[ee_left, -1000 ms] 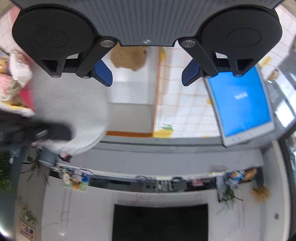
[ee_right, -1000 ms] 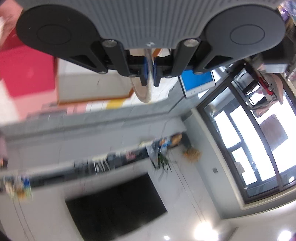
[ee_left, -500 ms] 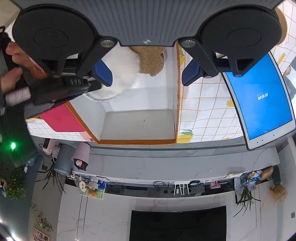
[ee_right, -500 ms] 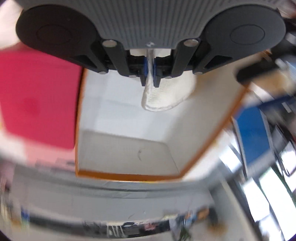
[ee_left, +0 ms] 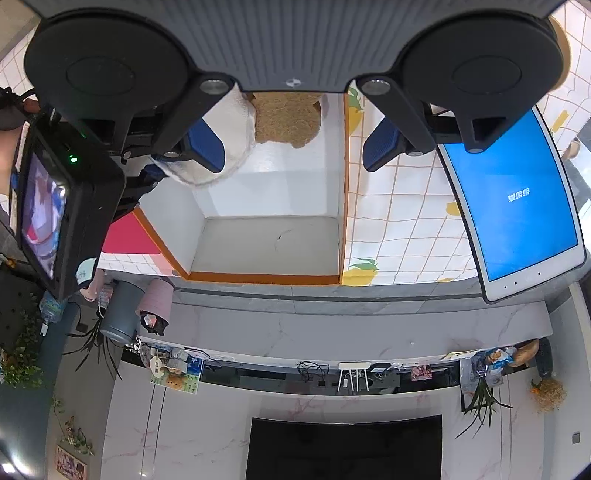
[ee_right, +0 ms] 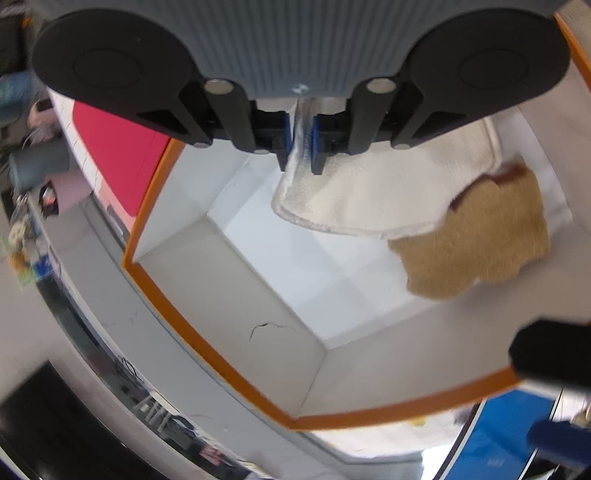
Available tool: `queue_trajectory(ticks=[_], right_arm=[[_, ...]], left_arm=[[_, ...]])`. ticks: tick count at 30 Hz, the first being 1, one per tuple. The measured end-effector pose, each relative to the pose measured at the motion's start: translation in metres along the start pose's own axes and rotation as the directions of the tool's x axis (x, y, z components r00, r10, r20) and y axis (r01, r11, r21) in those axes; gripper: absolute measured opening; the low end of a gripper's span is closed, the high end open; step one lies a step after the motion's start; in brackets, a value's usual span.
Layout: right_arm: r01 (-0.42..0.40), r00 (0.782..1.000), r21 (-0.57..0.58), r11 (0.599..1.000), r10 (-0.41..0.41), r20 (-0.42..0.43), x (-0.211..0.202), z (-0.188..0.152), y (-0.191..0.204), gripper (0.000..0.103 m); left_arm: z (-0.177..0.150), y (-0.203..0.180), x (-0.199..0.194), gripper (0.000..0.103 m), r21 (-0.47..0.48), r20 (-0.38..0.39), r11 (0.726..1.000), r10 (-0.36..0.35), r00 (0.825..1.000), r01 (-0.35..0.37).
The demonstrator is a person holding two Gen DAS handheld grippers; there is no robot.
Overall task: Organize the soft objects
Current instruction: 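Lower the white pad into the orange box beside the sponge and open the right gripper, then move both tools back toward the soft pile on the cloth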
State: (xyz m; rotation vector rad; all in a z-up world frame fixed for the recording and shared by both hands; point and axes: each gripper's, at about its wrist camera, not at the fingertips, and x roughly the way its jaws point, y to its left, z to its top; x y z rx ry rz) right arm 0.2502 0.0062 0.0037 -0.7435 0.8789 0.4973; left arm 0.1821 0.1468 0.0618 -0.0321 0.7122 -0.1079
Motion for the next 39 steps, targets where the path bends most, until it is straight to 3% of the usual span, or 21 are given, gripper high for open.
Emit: queue_trajectory(ticks=[2,3,4,11,14,16,18,21,28,32,34,39], right_arm=[[-0.002,1.000,0.036,0.999,0.001,0.028,-0.010,-0.001,0.003,0.049],[0.001,0.999,0.053,0.999,-0.004,0.050,-0.012,0.000,0.002,0.075],[-0.005,0.997,0.063,0.998,0.000,0.071,-0.017,-0.002,0.001,0.077],[-0.001,0.996,0.120,0.993,-0.010,0.089,-0.033,-0.009,-0.003,0.074],[-0.046,0.993,0.158,0.986,0.028,0.115,-0.048,-0.015,-0.007,0.075],[-0.063,0.989,0.187,0.980,0.036,0.140,-0.062,-0.020,-0.010,0.080],[-0.057,0.987,0.200,0.978,0.025,0.158,-0.079,-0.027,-0.011,0.087],[-0.046,0.984,0.207,0.977,0.008,0.179,-0.103,-0.039,-0.018,0.087],[0.036,0.978,0.254,0.966,-0.087,0.190,-0.166,-0.084,-0.053,0.087],[0.084,0.978,0.329,0.941,-0.142,0.155,-0.197,-0.118,-0.081,0.088],[0.110,0.974,0.377,0.920,-0.175,0.143,-0.210,-0.138,-0.095,0.093],[0.146,0.970,0.513,0.846,-0.223,0.093,-0.228,-0.194,-0.122,0.096]], left_arm=[[-0.001,-0.001,0.001,0.099,0.006,-0.007,1.000,-0.003,1.000,0.003],[-0.001,-0.001,0.001,0.099,0.006,-0.009,1.000,-0.003,1.000,0.003],[-0.001,-0.001,0.001,0.099,0.004,-0.011,1.000,-0.005,1.000,0.005],[-0.001,-0.009,-0.004,0.099,0.011,-0.028,1.000,0.013,1.000,-0.013],[0.000,-0.017,-0.008,0.099,0.021,-0.024,1.000,0.009,1.000,-0.009],[0.001,-0.024,-0.011,0.099,0.031,-0.031,1.000,0.006,1.000,-0.005],[0.004,-0.033,-0.018,0.099,0.056,-0.025,0.998,0.012,1.000,-0.011],[0.010,-0.051,-0.035,0.099,0.090,0.003,0.995,0.031,1.000,-0.031],[0.026,-0.101,-0.070,0.099,0.109,0.049,0.994,-0.037,0.998,0.032],[0.031,-0.134,-0.074,0.099,0.122,0.040,0.989,-0.084,0.996,0.079],[0.031,-0.149,-0.073,0.099,0.125,0.036,0.987,-0.104,0.994,0.099],[0.018,-0.190,-0.060,0.099,0.151,0.006,0.978,-0.150,0.989,0.147]])
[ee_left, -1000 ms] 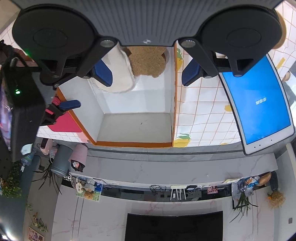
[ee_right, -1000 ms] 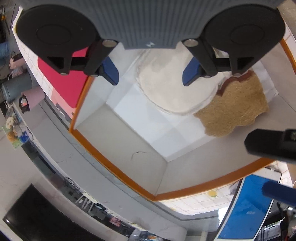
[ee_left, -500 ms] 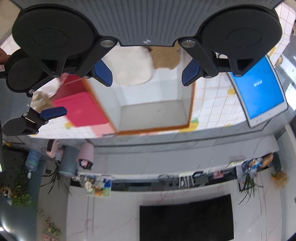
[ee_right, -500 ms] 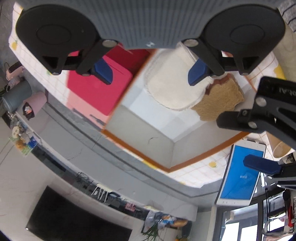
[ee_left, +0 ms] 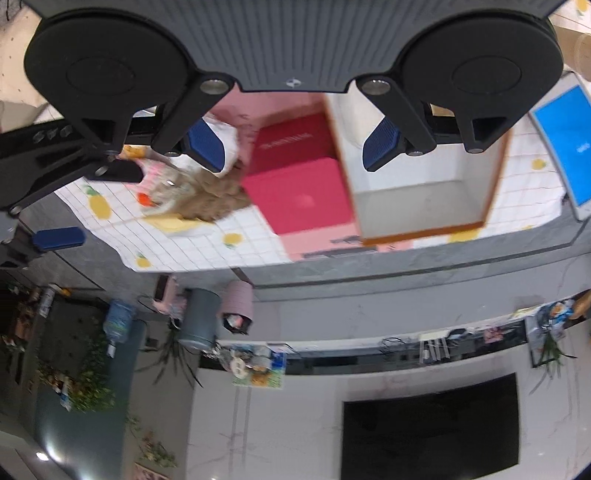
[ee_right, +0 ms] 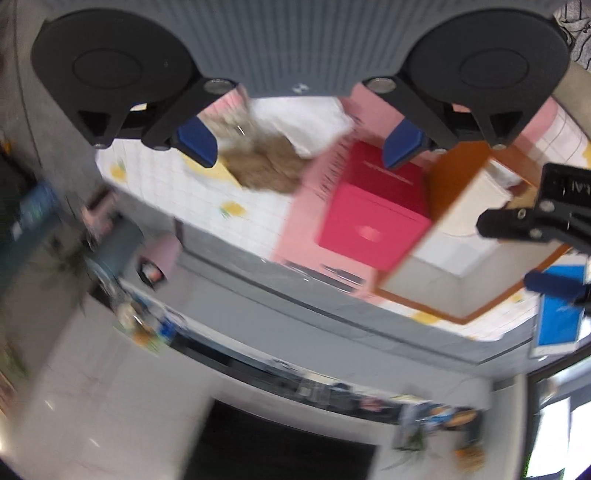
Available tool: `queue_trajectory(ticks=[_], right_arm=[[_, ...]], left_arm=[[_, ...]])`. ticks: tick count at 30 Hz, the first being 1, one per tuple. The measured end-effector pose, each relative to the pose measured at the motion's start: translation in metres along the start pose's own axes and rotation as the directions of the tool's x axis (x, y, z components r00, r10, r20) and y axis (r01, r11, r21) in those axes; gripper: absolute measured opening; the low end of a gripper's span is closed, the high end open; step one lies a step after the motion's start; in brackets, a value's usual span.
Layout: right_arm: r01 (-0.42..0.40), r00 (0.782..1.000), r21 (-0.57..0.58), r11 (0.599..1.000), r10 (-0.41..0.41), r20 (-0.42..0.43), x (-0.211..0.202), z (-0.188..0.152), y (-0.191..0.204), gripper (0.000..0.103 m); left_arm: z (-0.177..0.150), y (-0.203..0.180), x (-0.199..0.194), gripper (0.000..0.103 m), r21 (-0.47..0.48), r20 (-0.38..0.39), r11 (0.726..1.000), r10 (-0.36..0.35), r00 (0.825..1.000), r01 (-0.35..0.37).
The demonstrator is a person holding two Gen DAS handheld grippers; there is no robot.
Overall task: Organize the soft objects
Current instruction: 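Move both tools back toward the soft pile on the cloth, then grasp the yellow Deegeo snack packet with the right gripper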
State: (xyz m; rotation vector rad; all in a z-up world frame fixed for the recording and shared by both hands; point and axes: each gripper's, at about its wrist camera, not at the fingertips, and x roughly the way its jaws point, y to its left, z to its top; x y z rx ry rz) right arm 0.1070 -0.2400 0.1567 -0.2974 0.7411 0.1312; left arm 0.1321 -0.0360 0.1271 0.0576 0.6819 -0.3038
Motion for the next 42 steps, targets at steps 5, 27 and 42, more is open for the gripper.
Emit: queue_trajectory(ticks=[5,27,42], right_arm=[[0.075,0.997,0.138,0.988,-0.079,0.021,-0.004,-0.046,-0.040,0.098],[0.264,0.952,0.589,0.764,-0.109,-0.285,0.172,-0.144,-0.097,0.099],[0.369,0.906,0.562,0.741,-0.151,-0.396,0.221,-0.129,-0.079,0.084]], left_arm=[[-0.021,-0.034,0.024,0.099,0.034,-0.014,0.998,-0.060,0.998,0.061],[-0.119,-0.063,0.090,0.099,0.030,-0.092,0.990,-0.137,0.986,0.140],[-0.120,-0.058,0.096,0.099,0.032,-0.097,0.990,-0.136,0.986,0.140]])
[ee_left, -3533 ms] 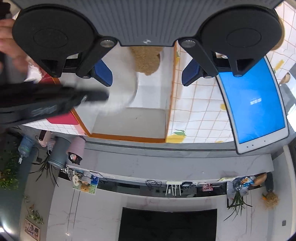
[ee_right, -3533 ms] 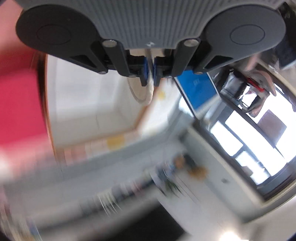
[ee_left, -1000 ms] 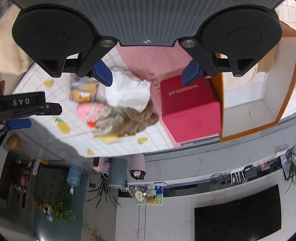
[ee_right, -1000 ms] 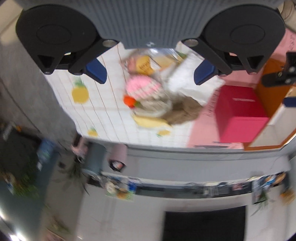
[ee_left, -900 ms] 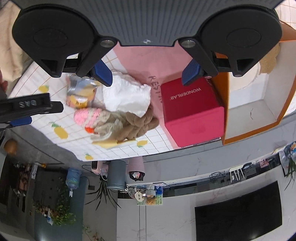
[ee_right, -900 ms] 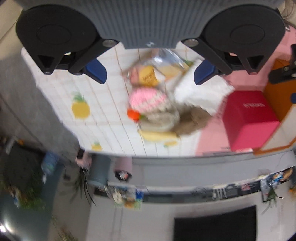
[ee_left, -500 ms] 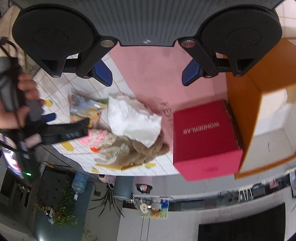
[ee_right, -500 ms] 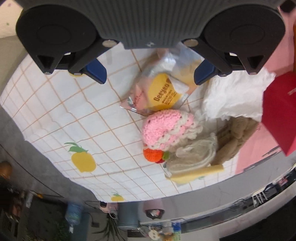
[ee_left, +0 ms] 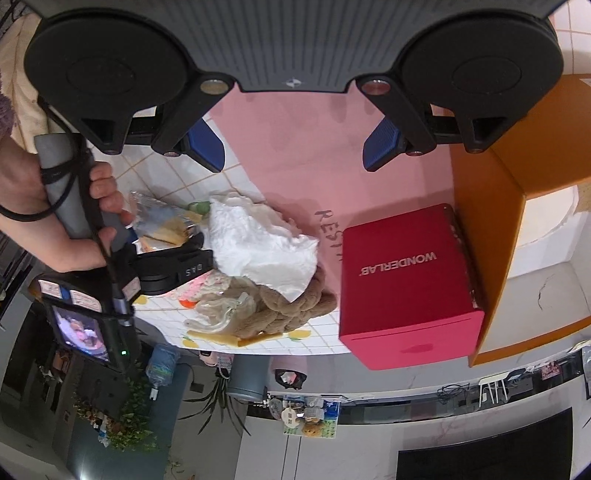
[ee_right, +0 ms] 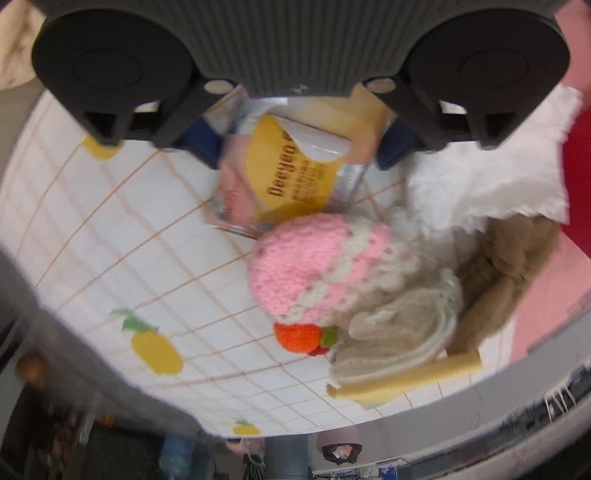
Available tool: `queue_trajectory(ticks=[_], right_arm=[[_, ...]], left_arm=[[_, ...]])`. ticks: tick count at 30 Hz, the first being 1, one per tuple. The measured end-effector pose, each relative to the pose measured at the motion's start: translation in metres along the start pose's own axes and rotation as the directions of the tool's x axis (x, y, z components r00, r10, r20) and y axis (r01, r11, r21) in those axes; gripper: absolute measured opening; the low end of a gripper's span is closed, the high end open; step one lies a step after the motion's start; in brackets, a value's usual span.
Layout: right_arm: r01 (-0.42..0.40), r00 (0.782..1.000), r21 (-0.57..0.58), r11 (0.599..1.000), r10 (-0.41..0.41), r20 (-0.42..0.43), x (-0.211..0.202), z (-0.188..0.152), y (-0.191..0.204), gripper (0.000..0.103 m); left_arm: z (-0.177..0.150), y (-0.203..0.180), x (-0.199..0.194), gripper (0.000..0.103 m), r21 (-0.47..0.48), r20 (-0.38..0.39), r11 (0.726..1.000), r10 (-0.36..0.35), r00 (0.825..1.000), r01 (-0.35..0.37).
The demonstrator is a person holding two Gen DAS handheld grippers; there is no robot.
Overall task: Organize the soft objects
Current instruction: 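Grasp the yellow Deegeo snack packet with the right gripper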
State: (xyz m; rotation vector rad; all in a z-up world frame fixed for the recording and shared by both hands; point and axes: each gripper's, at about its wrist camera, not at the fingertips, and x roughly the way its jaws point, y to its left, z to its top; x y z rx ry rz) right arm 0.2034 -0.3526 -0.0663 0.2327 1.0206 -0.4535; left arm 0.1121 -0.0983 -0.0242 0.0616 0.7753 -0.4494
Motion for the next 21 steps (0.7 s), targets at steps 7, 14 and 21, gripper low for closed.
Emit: queue_trajectory(ticks=[7,14,21], right_arm=[[-0.076,0.996,-0.084,0.994,0.072,-0.054,-0.004,0.003,-0.018,0.068],[-0.163,0.982,-0.277,0.947,0.128,-0.140,-0.016,-0.006,-0.037,0.067],[-0.227,0.969,-0.268,0.936,0.190,-0.157,-0.008,-0.009,-0.058,0.090]], left_arm=[[-0.003,0.004,0.008,0.099,-0.001,-0.026,1.000,0.012,1.000,-0.012],[-0.007,0.002,0.014,0.099,0.018,-0.044,1.000,0.021,0.999,-0.020],[-0.014,-0.005,0.024,0.099,0.073,-0.073,0.996,0.047,0.996,-0.041]])
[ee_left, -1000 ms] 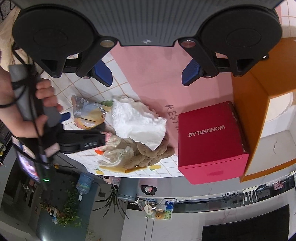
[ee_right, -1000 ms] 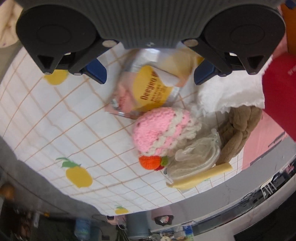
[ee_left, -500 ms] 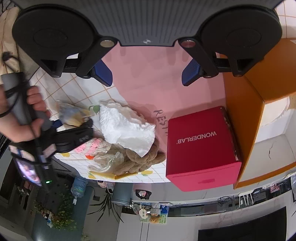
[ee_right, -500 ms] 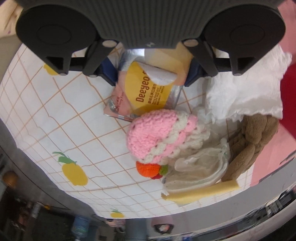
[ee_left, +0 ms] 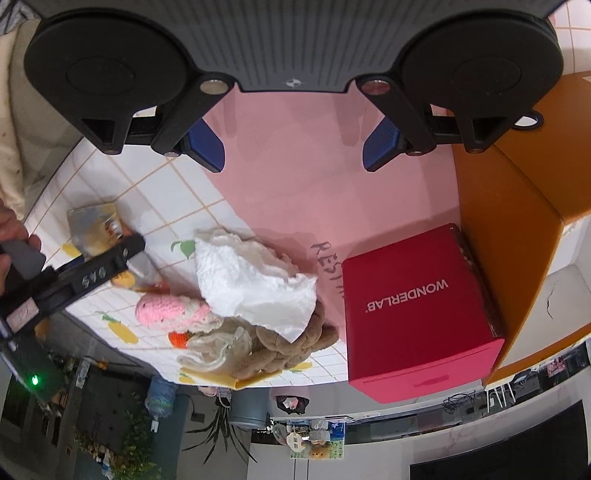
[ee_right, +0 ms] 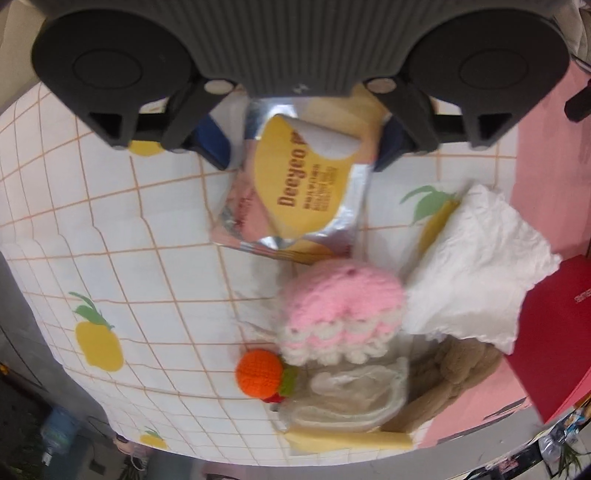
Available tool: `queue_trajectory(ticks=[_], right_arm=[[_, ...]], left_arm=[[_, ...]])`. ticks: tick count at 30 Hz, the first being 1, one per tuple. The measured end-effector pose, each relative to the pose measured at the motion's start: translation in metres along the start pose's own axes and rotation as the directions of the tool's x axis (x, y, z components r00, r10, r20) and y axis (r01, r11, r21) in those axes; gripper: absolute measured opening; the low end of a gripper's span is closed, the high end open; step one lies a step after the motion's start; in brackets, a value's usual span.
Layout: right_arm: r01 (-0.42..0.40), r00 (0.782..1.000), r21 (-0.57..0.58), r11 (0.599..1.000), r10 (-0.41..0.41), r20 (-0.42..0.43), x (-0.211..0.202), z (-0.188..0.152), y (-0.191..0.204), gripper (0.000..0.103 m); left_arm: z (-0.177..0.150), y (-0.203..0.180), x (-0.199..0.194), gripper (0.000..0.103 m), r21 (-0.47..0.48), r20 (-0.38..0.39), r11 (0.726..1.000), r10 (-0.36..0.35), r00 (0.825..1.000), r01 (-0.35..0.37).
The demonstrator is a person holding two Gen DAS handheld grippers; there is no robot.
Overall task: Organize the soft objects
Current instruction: 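Grasp the yellow Deegeo snack packet with the right gripper, then grasp the white tissue with the left gripper while the right holds the packet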
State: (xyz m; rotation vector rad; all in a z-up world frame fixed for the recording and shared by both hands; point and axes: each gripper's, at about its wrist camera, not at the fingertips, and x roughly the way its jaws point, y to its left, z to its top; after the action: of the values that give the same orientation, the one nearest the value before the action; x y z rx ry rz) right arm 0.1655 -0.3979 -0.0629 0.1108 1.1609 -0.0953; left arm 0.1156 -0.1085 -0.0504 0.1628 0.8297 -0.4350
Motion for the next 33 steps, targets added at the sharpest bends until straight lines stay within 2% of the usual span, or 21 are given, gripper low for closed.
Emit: queue_trajectory(ticks=[2,5,8,11,14,19,24,26,29,33], right_arm=[[-0.023,1.000,0.030,0.999,0.023,0.015,0.001,0.001,-0.003,0.095],[-0.045,0.999,0.047,0.998,0.043,0.031,0.004,0.007,-0.005,0.095],[-0.010,0.999,0.001,1.000,0.010,0.031,0.006,0.006,0.004,0.094],[-0.014,0.999,-0.041,0.999,0.015,0.028,0.004,0.003,0.009,0.089],[-0.004,1.000,-0.074,0.997,0.006,0.022,0.001,0.004,0.010,0.078],[-0.022,1.000,-0.103,0.994,0.024,0.015,0.001,0.007,0.008,0.075],[-0.024,0.999,-0.121,0.992,0.027,0.023,0.003,0.007,0.009,0.075],[-0.028,0.999,-0.124,0.992,0.031,0.025,0.003,0.007,0.008,0.076],[-0.034,0.999,-0.106,0.994,0.037,0.027,0.004,0.010,0.003,0.075],[-0.032,0.999,-0.095,0.995,0.035,0.026,0.005,0.012,0.001,0.075]], left_arm=[[-0.002,-0.001,0.002,0.099,0.004,-0.002,1.000,0.001,1.000,-0.001],[-0.004,-0.006,0.005,0.099,0.012,0.007,1.000,-0.010,1.000,0.010],[-0.002,-0.014,0.010,0.099,0.039,0.032,0.999,-0.027,0.999,0.026],[0.003,-0.026,0.015,0.099,0.092,0.068,0.995,-0.052,0.996,0.046],[0.015,-0.037,0.019,0.099,0.154,0.111,0.986,-0.089,0.990,0.071],[0.045,-0.048,0.033,0.103,0.204,0.180,0.977,-0.099,0.979,0.061],[0.069,-0.056,0.056,0.103,0.224,0.160,0.974,-0.074,0.984,0.037],[0.074,-0.061,0.066,0.103,0.230,0.133,0.972,-0.082,0.988,0.049],[0.079,-0.055,0.078,0.103,0.216,0.093,0.970,-0.135,0.986,0.112],[0.084,-0.049,0.093,0.103,0.225,0.057,0.965,-0.149,0.987,0.133]])
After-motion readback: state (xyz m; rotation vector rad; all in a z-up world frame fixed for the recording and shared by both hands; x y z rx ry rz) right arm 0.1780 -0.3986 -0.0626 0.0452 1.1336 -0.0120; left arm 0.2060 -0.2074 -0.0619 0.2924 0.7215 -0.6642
